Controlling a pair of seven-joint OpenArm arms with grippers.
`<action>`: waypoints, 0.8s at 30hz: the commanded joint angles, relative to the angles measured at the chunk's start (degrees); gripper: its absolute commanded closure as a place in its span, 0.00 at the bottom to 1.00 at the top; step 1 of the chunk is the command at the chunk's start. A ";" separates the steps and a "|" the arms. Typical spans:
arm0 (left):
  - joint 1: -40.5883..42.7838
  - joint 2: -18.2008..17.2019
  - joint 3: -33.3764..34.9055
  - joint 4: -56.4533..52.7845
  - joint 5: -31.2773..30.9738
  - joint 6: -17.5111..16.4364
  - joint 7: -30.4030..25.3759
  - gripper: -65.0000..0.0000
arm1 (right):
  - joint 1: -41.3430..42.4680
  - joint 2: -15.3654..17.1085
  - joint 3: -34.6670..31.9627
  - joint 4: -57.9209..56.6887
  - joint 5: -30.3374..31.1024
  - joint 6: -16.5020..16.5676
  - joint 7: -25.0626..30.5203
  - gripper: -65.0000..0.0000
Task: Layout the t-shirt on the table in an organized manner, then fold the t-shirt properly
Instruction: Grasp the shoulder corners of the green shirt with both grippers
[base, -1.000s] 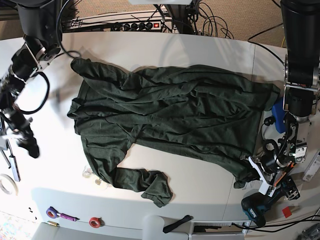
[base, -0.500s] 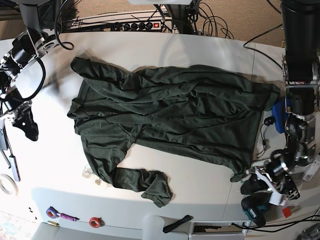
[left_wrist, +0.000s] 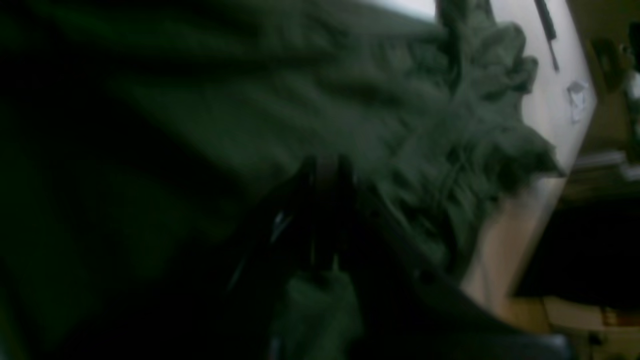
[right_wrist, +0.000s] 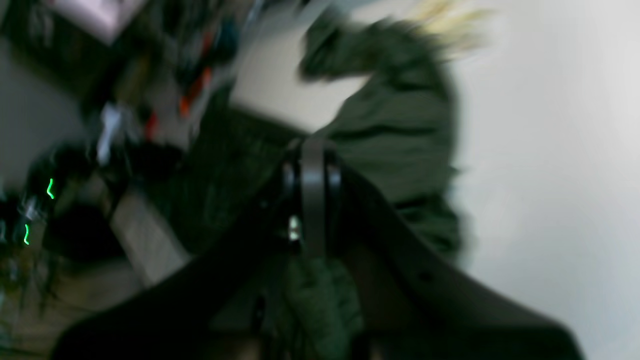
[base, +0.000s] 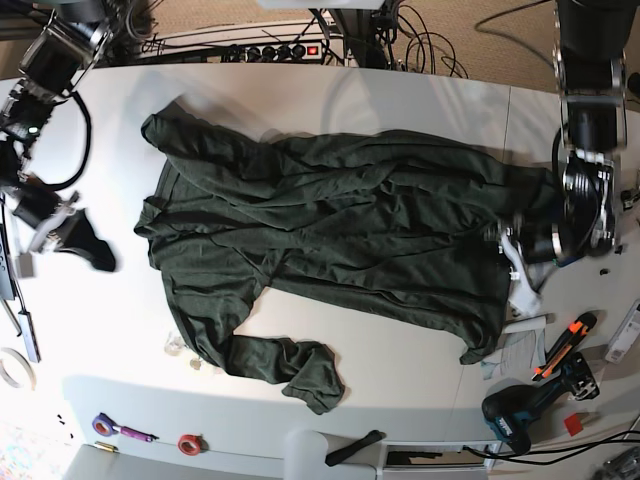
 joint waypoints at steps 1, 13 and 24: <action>-0.59 -0.94 -0.46 3.10 -3.02 -0.47 0.00 1.00 | -0.76 1.40 -1.60 3.15 1.47 0.06 0.82 1.00; 14.32 -0.85 -0.48 30.18 28.39 -0.47 -16.33 1.00 | -8.37 -9.27 -8.04 9.01 -23.80 0.06 4.46 1.00; 9.35 -0.87 -0.48 30.21 34.93 6.49 -19.17 1.00 | -5.60 -20.15 -8.26 8.98 -36.63 0.06 14.99 1.00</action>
